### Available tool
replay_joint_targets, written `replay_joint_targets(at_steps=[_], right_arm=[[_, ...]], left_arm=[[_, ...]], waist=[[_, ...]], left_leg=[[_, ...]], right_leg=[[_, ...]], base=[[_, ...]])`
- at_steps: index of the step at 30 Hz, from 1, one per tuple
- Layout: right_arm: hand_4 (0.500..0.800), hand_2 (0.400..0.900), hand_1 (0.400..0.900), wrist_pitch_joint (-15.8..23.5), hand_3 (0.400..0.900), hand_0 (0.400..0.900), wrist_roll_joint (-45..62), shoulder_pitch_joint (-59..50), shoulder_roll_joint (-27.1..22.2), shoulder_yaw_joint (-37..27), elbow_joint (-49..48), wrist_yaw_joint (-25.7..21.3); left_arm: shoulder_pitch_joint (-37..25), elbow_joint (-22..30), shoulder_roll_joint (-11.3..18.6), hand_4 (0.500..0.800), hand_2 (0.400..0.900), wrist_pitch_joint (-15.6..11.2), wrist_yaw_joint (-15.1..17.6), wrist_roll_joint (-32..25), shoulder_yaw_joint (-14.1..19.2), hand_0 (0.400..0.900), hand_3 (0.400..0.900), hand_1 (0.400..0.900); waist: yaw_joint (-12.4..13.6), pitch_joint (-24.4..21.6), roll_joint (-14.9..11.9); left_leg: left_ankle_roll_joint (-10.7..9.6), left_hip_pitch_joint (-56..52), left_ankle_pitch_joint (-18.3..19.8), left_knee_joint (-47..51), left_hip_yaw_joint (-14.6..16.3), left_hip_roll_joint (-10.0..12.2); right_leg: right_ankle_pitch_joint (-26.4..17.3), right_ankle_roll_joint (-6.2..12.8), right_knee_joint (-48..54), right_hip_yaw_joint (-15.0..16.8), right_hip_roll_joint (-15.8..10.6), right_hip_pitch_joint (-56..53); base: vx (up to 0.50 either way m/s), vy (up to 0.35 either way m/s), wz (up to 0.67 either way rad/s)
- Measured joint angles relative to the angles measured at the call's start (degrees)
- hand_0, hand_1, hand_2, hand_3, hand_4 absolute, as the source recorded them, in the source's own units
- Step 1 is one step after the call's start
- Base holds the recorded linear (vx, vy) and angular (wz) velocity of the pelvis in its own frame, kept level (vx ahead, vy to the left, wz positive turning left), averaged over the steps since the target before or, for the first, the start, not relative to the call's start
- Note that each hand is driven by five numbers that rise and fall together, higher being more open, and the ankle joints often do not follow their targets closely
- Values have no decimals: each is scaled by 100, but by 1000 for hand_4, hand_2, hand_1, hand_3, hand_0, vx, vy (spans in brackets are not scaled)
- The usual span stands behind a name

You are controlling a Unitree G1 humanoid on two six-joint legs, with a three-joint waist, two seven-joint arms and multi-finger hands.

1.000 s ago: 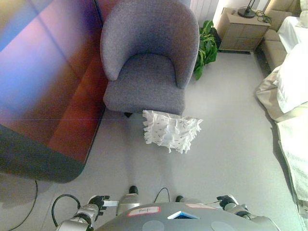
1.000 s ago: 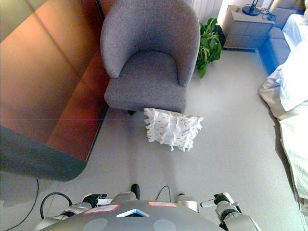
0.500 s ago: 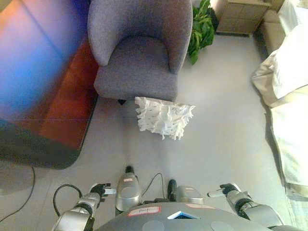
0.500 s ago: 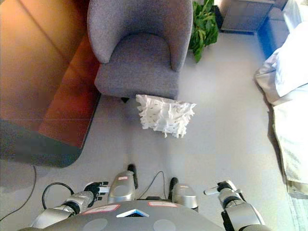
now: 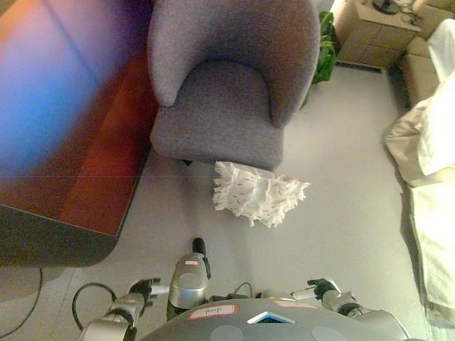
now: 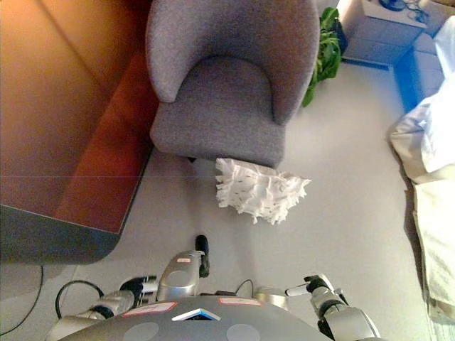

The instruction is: Pick up the pillow and put it on the sofa.

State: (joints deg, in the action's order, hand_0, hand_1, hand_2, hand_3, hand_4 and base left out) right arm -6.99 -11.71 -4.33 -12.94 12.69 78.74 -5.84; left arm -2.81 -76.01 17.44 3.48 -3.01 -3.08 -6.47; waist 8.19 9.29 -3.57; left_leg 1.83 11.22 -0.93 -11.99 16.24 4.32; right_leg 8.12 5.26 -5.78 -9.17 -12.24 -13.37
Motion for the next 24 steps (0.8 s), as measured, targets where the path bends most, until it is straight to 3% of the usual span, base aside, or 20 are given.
replay_joint_targets(at_steps=[3,5,7,10,13,14,18,20,21,22,23,24], right_arm=[[800,900,900,14,900,900,-32,-62,-34,-14,-117,-121],[800,900,900,36,900,900,-159,-85,-64,5,-297,-264],[800,900,900,74,900,900,-286,-73,-93,122,-290,-299],[800,900,900,100,900,900,-492,-328,-229,573,-342,-551],[800,900,900,5,900,900,-545,-684,-416,876,-447,-853],[800,900,900,-46,900,900,-650,-877,-445,898,-522,-966],[800,900,900,-140,900,900,-707,-1228,-426,949,-757,-1048],[800,900,900,-138,900,900,-706,-1292,-419,948,-781,-1063],[800,900,900,-137,900,900,-696,-1278,-346,948,-813,-1109],[800,900,900,-135,900,900,-695,-1290,-344,947,-816,-1126],[800,900,900,-131,900,900,-695,-1349,-354,942,-817,-1169],[800,900,900,-116,900,900,-695,-1395,-393,938,-833,-1291]], left_arm=[[-90,-13,17,800,900,-23,-21,39,-53,900,900,900],[-119,-20,99,800,900,-21,-67,82,-176,900,900,900],[-155,-21,181,800,900,4,-89,80,-409,900,900,900],[-407,1,364,800,900,34,-111,61,-703,900,900,900],[-614,56,368,800,900,-7,-119,-25,-834,900,900,900],[-688,55,383,800,900,-2,-114,-60,-816,900,900,900],[-717,46,430,800,900,29,-112,-177,-789,900,900,900],[-747,52,457,800,900,42,-113,-177,-786,900,900,900],[-754,70,563,800,900,35,-112,-174,-779,900,900,900],[-760,76,573,800,900,35,-106,-173,-780,900,900,900],[-754,76,555,800,900,32,-75,-173,-781,900,900,900],[-750,81,501,800,900,34,-81,-173,-799,900,900,900]], waist=[[-18,-83,38],[-33,-89,10],[-26,-83,39],[-45,3,148],[-77,232,310],[-129,398,305],[-186,609,162],[-205,663,73],[-216,721,-103],[-252,749,-125],[-347,780,-73],[-380,794,49]], left_leg=[[142,-131,142,129,52,-146],[251,-350,129,414,43,-345],[359,-495,41,666,-27,-424],[388,-393,-66,789,-256,-428],[411,-88,-81,699,-376,-364],[395,-16,-95,617,-376,-380],[127,131,-88,627,-625,-367],[-22,169,-135,603,-793,-370],[-226,187,-161,558,-1034,-377],[-277,208,-181,529,-1127,-350],[-404,292,-207,502,-1293,-215],[-449,333,-236,521,-1342,11]], right_leg=[[0,44,-1011,-88,-259,461],[-192,205,-2073,-62,-486,980],[-51,169,-2558,-113,-599,1367],[49,80,-1775,-677,-527,2023],[-171,259,-931,-670,-581,2556],[-472,316,-610,-651,-677,2696],[-1051,578,196,-306,-925,2686],[-1082,534,417,-226,-934,2493],[-1079,517,658,6,-822,2159],[-1316,555,702,58,-749,2107],[-1475,592,655,122,-558,2080],[-1376,475,603,165,-328,2087]], base=[[278,240,13],[174,97,18],[62,-119,30],[-131,-213,27],[-91,-201,19],[51,-282,28],[196,-346,48],[275,-348,71],[216,-299,81],[205,-269,76],[227,-239,64],[164,-181,44]])
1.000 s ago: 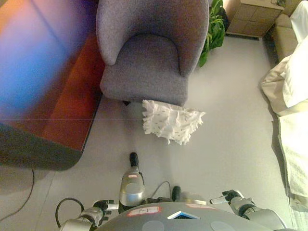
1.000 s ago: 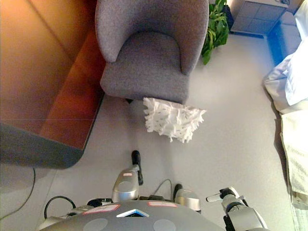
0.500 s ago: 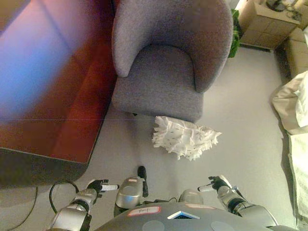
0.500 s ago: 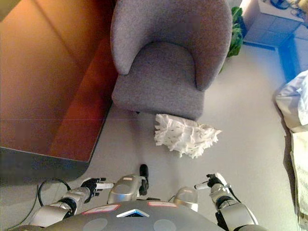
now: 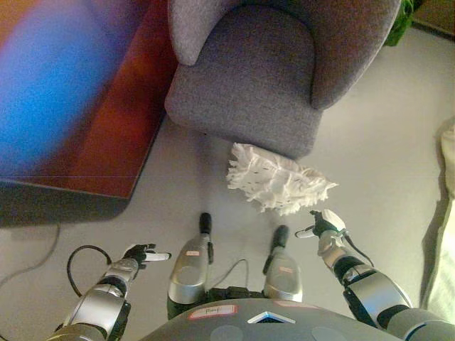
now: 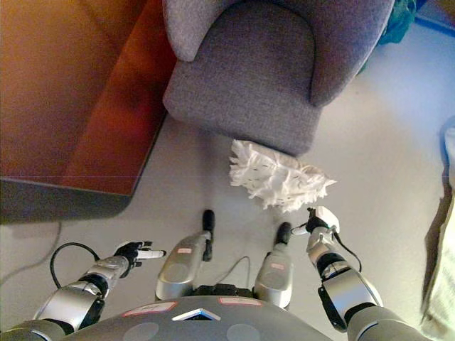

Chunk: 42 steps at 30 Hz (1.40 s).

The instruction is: Pick up the pillow and put it on the sofa.

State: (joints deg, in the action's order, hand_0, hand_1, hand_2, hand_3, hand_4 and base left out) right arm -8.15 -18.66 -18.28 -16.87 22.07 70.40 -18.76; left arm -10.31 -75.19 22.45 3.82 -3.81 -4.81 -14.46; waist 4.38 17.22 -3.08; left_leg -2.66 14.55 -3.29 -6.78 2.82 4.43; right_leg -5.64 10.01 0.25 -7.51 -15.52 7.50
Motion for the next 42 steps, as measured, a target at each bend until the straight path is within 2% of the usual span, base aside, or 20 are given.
replay_joint_targets(at_steps=[3,4,5,6,10,13,17,20,24,27,31,37,42], right_arm=[[800,900,900,-21,900,900,-11,-186,-221,12,-181,-123],[800,900,900,-50,900,900,-13,-237,-289,18,-186,-135],[800,900,900,-159,900,900,-9,-359,-436,46,-167,-134],[800,900,900,-327,900,900,-8,-639,-765,75,-156,-103],[800,900,900,-519,900,900,2,-1240,-1168,75,-124,-75],[800,900,900,-549,900,900,12,-1712,-1391,84,-128,62],[800,900,900,-730,900,900,123,-2481,-1626,283,-119,555],[800,900,900,-832,900,900,213,-2871,-1690,402,-106,899],[800,900,900,-987,900,900,219,-3422,-1821,619,-25,1201],[800,900,900,-1098,900,900,221,-3572,-2012,703,-6,1310],[800,900,900,-1194,900,900,214,-3909,-2184,891,-5,1423],[800,900,900,-1298,900,900,-22,-4286,-2348,1033,-8,1432],[800,900,900,-1437,900,900,-254,-4412,-2396,1101,62,1386]], left_arm=[[235,128,-244,800,900,-2,-39,-4,24,900,900,900],[225,130,-288,800,900,-19,-50,-3,16,900,900,900],[159,133,-342,800,900,-50,-54,-3,-36,900,900,900],[32,145,-414,800,900,-126,-80,-14,-76,900,900,900],[-71,206,-458,800,900,-215,-135,-65,-118,900,900,900],[-68,242,-522,800,900,-276,-197,-173,-258,900,900,900],[-104,433,-631,800,900,-279,-255,-567,-422,900,900,900],[-151,654,-636,800,900,-284,-252,-860,-498,900,900,900],[-220,822,-659,800,900,-282,-260,-1227,-618,900,900,900],[-217,838,-652,800,900,-286,-264,-1415,-637,900,900,900],[-166,904,-641,800,900,-283,-303,-1617,-639,900,900,900],[-113,1278,-614,800,900,-277,-342,-1821,-635,900,900,900],[-93,1328,-610,800,900,-266,-378,-1865,-633,900,900,900]], waist=[[-120,82,226],[-117,97,283],[-124,142,367],[-123,213,577],[-100,336,864],[-89,389,1097],[-8,551,1384],[83,760,1453],[235,1057,1552],[385,1064,1544],[443,1065,1541],[555,1065,1542],[689,1065,1542]], left_leg=[[-71,-63,-129,103,-159,383],[-111,-46,-180,118,-163,410],[-207,-29,-235,175,-196,444],[-390,62,-370,326,-281,453],[-323,151,-523,539,-311,306],[-229,268,-591,620,-352,126],[-110,582,-710,602,-354,-186],[-64,833,-750,500,-412,-319],[-50,1253,-817,346,-440,-413],[-82,1581,-846,222,-519,-405],[-125,1905,-872,72,-600,-428],[-203,2562,-876,-173,-660,-369],[-223,2690,-885,-221,-706,-341]], right_leg=[[235,-245,-309,-130,424,71],[256,-251,-341,-143,457,85],[279,-277,-373,-183,478,127],[285,-287,-431,-255,489,264],[333,-218,-607,-268,368,507],[407,-117,-818,-260,163,728],[524,55,-1273,-217,-186,1229],[646,107,-1610,-203,-345,1538],[734,86,-1971,-179,-429,2026],[833,39,-2274,-182,-451,2396],[990,-35,-2695,-168,-489,2823],[1114,-138,-3210,-88,-457,3610],[1146,-189,-3335,-70,-423,3774]], base=[[22,-107,43],[-67,-62,51],[-64,-18,37],[-50,-15,36],[2,48,22],[-7,110,5],[-25,119,6],[-53,39,7],[-78,10,6],[-18,-17,8],[-8,-16,6],[-2,-37,2],[7,-14,0]])
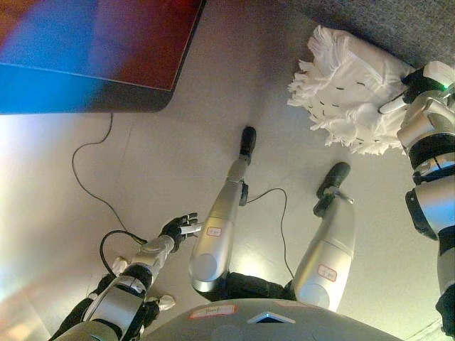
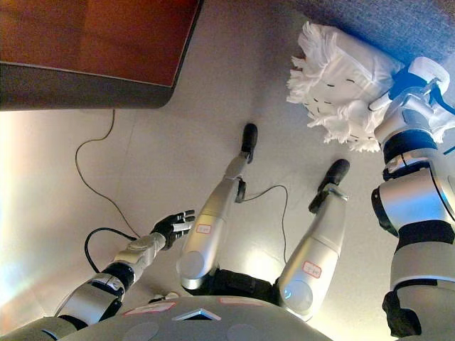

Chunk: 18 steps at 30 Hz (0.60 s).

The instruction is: Pick up the pillow and put it on the sofa.

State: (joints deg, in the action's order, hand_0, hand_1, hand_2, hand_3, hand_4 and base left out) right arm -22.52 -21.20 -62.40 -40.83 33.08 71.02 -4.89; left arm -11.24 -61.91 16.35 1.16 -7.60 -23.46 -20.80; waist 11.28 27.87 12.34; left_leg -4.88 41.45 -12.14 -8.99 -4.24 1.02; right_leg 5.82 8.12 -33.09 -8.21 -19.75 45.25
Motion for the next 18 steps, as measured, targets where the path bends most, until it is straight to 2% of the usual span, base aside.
replay_joint_targets(at_steps=[7,13,18], right_arm=[[800,900,900,-320,900,900,-154,-443,-2,46,114,-64],[800,900,900,-494,900,900,-186,-648,37,106,272,-61],[800,900,900,-598,900,900,-104,-936,35,265,338,-61]], left_arm=[[117,296,199,800,900,128,-67,-169,39,900,900,900],[256,368,232,800,900,123,-124,-229,228,900,900,900],[411,401,241,800,900,116,-202,-238,249,900,900,900]], waist=[[46,-2,3],[171,-6,10],[217,-26,39]], left_leg=[[-25,405,-51,-129,-37,-9],[-64,581,-29,-205,-43,-16],[-105,897,-17,-349,-112,-23]], right_leg=[[-8,-48,-144,12,-2,382],[15,-80,-253,50,-9,590],[82,-58,-518,174,-3,972]], base=[[4,-3,7],[8,19,6],[48,3,9]])
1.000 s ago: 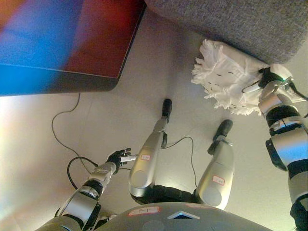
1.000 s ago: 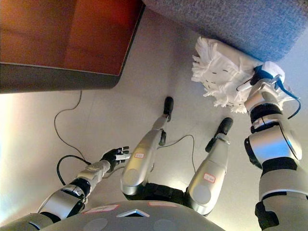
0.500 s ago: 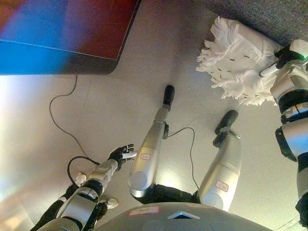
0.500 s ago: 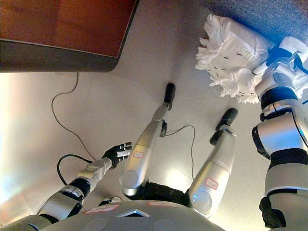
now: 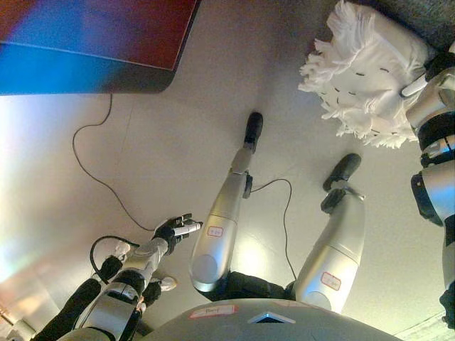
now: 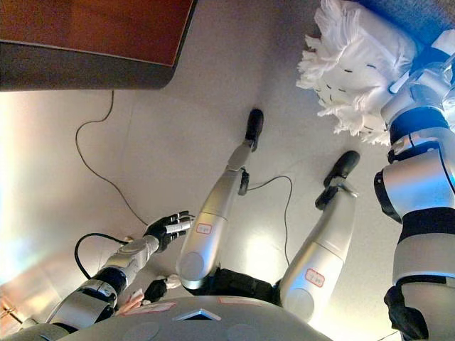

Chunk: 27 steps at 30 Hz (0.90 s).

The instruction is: Pick up the pillow and put it on the sofa.

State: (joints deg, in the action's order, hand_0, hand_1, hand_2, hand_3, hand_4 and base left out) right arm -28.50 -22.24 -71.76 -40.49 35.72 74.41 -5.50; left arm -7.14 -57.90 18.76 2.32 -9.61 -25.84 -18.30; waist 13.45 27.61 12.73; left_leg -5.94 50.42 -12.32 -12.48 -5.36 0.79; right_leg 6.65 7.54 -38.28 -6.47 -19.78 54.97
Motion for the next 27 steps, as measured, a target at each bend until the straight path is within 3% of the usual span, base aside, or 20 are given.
replay_joint_targets(at_steps=[4,5,6,7,17,27], right_arm=[[800,900,900,-5,900,900,172,-96,-16,10,41,-21],[764,839,839,-5,839,839,182,-109,-16,12,42,-19],[572,520,520,-4,520,520,219,-145,-17,20,41,-19],[500,400,400,2,400,400,280,-206,-38,20,41,-9],[500,400,400,440,400,400,588,-225,-395,18,62,148],[500,400,400,758,400,400,615,-212,-410,20,85,374]], left_arm=[[118,7,43,800,900,-64,-54,-65,17,900,900,900],[130,7,45,800,900,-71,-63,-90,17,900,900,900],[158,14,52,800,900,-87,-92,-107,18,900,900,900],[183,15,58,800,900,-123,-121,-112,18,900,900,900],[203,54,163,800,900,-227,-244,-185,148,900,900,900],[207,218,252,800,900,-253,-264,-206,175,900,900,900]], waist=[[27,-1,1],[27,-1,3],[29,-2,3],[29,-3,5],[93,-3,5],[82,-3,5]], left_leg=[[-9,139,0,-51,-60,-30],[-10,154,1,-40,-61,-27],[-17,192,6,-26,-66,-13],[-20,257,9,-13,-79,12],[-21,400,9,-43,-59,23],[-21,401,9,-310,2,26]], right_leg=[[79,-70,-200,49,8,173],[81,-73,-208,49,12,188],[81,-75,-222,54,27,229],[83,-79,-230,111,85,295],[83,-81,-199,175,113,398],[82,-81,-292,239,109,379]], base=[[-2,7,6],[0,0,0],[0,0,0],[0,0,0],[-22,8,-6],[-34,5,-5]])
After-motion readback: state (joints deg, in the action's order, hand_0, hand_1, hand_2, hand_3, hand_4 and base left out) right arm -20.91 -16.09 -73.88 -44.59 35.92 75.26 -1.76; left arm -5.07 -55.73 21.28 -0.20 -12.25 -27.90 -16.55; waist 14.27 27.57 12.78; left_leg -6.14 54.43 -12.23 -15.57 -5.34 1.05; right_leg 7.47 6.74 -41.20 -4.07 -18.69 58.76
